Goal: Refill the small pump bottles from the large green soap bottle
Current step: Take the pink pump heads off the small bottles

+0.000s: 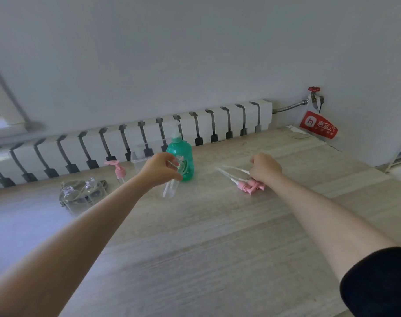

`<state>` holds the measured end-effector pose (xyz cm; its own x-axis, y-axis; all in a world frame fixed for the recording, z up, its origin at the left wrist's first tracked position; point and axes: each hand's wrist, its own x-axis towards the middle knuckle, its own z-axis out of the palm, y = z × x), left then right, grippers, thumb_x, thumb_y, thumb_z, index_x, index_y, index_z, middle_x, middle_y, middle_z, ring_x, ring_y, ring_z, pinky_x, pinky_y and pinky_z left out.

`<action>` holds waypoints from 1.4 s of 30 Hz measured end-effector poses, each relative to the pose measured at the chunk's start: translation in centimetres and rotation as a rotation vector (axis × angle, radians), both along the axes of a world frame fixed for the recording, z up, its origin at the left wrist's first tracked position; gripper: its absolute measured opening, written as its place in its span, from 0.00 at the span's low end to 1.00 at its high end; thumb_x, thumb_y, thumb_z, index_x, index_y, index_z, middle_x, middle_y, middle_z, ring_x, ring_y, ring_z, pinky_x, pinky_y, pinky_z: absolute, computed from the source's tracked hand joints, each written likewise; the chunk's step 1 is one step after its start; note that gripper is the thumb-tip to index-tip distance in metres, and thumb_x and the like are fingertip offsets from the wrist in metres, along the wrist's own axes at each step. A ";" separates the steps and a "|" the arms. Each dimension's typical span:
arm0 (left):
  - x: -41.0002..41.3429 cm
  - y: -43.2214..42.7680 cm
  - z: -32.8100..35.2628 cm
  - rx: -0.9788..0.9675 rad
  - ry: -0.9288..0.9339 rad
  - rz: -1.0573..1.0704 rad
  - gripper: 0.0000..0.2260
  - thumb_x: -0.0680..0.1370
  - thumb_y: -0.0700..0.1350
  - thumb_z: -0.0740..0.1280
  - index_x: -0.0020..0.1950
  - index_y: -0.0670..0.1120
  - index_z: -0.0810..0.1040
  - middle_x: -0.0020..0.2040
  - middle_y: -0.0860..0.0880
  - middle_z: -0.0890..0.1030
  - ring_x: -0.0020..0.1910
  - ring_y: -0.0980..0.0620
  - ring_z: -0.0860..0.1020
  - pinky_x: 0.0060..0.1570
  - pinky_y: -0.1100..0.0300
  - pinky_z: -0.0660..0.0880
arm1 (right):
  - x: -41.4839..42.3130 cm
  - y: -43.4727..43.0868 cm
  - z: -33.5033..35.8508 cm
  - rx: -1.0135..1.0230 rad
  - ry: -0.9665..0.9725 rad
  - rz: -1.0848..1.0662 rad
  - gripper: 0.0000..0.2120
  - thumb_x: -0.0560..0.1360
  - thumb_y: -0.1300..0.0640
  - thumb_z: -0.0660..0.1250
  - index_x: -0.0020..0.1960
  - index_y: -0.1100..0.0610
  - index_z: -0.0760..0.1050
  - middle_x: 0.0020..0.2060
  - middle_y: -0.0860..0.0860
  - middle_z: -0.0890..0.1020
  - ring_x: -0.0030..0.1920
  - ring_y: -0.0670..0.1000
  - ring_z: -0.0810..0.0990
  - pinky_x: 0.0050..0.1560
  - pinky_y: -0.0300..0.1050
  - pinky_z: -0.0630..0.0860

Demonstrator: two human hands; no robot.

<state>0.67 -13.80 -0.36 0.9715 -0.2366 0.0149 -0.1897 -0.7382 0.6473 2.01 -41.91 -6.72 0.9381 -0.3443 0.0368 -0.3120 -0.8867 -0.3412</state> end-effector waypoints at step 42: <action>-3.9 24.2 -2.0 0.071 0.053 0.583 0.26 0.63 0.34 0.76 0.59 0.42 0.72 0.52 0.45 0.75 0.47 0.47 0.74 0.41 0.56 0.75 | 4.8 31.5 4.3 0.107 -0.194 0.694 0.05 0.77 0.57 0.63 0.45 0.55 0.77 0.43 0.50 0.82 0.42 0.51 0.80 0.42 0.45 0.77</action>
